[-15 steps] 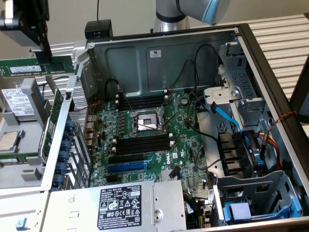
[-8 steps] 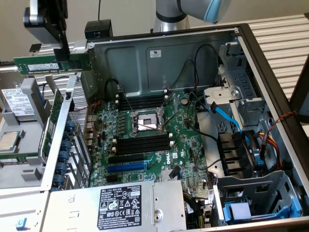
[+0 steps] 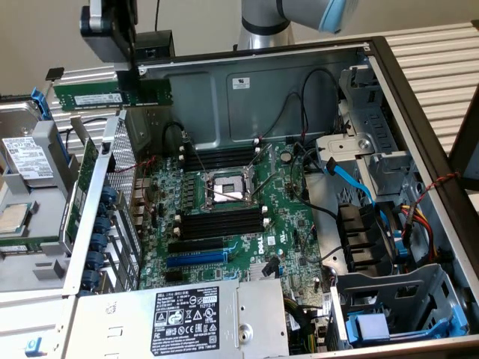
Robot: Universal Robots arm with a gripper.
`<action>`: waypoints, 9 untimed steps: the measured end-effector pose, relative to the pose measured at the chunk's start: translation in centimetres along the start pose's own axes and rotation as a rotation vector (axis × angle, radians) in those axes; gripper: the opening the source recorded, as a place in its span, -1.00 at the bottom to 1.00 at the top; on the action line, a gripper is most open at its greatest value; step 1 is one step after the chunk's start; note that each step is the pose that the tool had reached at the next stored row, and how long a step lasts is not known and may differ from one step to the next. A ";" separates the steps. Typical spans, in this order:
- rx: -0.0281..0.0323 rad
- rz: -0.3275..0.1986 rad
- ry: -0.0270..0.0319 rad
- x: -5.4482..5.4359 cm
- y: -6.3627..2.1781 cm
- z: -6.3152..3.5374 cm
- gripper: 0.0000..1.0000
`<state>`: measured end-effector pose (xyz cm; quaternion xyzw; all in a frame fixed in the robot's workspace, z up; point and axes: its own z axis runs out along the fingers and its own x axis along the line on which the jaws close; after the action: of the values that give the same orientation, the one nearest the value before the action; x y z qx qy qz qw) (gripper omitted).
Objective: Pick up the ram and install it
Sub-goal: 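Pick up the ram and move it above insertion slot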
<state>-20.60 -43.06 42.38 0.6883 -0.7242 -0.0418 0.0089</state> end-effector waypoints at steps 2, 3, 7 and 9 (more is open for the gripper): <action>0.0001 0.000 -0.0001 -0.1 -0.92 -0.06 -0.76; 0.0000 0.000 0.0000 -0.1 -1.38 -0.09 -0.76; 0.0000 0.000 0.0000 -0.2 -3.18 -0.21 -0.76; 0.0000 0.000 0.0000 -0.4 -4.09 -0.24 -0.76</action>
<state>-16.49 -42.91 42.34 0.6884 -0.7241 -0.0418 0.0089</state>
